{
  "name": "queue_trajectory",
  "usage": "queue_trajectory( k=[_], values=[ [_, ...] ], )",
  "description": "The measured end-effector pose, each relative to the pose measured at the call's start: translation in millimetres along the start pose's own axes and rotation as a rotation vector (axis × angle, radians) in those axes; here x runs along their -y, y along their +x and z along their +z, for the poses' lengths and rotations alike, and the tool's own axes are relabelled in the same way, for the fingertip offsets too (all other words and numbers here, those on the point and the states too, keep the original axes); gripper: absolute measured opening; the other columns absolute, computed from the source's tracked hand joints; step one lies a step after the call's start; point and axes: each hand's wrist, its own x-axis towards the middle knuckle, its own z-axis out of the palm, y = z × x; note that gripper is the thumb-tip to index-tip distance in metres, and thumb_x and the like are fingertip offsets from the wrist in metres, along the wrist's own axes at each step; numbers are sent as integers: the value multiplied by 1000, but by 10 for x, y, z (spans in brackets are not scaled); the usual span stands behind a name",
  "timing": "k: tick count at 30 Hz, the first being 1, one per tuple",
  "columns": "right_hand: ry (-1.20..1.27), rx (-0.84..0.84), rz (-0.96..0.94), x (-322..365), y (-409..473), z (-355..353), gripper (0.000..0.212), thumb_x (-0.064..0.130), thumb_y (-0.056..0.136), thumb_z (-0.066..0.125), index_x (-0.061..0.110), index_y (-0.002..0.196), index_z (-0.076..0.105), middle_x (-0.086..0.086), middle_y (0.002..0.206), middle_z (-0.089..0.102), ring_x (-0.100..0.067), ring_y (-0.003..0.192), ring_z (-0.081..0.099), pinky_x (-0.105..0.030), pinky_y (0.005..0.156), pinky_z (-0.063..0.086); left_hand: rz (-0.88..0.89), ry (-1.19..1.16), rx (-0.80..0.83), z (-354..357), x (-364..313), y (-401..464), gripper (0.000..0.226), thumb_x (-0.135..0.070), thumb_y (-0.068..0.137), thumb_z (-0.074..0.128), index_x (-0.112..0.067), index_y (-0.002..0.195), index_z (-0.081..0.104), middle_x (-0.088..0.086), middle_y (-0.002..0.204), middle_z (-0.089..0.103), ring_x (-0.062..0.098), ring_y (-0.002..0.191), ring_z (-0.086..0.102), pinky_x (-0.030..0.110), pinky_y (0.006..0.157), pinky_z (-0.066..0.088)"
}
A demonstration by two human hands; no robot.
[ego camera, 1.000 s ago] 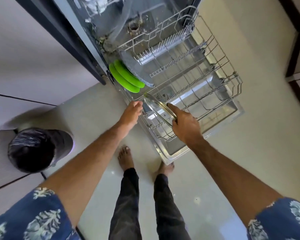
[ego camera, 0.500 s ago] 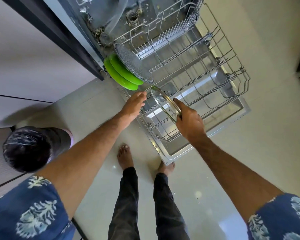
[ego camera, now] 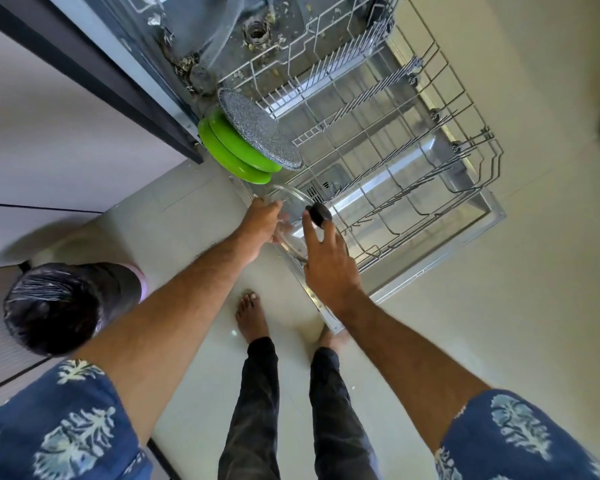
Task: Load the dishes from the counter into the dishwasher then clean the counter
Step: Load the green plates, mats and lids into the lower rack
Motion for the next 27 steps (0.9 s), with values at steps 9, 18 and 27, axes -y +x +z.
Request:
queue_trajectory(
  k=[9, 18, 27],
  values=[
    [45, 66, -49, -168, 118, 231, 100, 6, 85, 59, 23, 158, -8, -27, 151, 22, -44, 132, 40, -48, 81, 59, 100, 146, 59, -199, 203, 101, 36, -30, 103, 52, -2, 125, 45, 8, 86, 75, 18, 64, 70, 28, 42, 51],
    [340, 68, -106, -408, 210, 313, 114, -3, 79, 65, 33, 157, -9, -26, 155, 21, -46, 133, 41, -53, 91, 54, 136, 44, 54, -68, 152, 26, 31, -20, 99, 59, -4, 120, 43, 6, 61, 70, 30, 56, 63, 26, 37, 46],
    [321, 15, 242, 319, 62, 334, 106, 6, 85, 58, 22, 154, -20, -33, 157, 12, -48, 143, 26, -49, 105, 47, 285, 293, -41, -104, -80, 195, 16, -25, 101, 51, -13, 111, 51, 9, 50, 57, 16, 28, 44, 22, 32, 36]
  ],
)
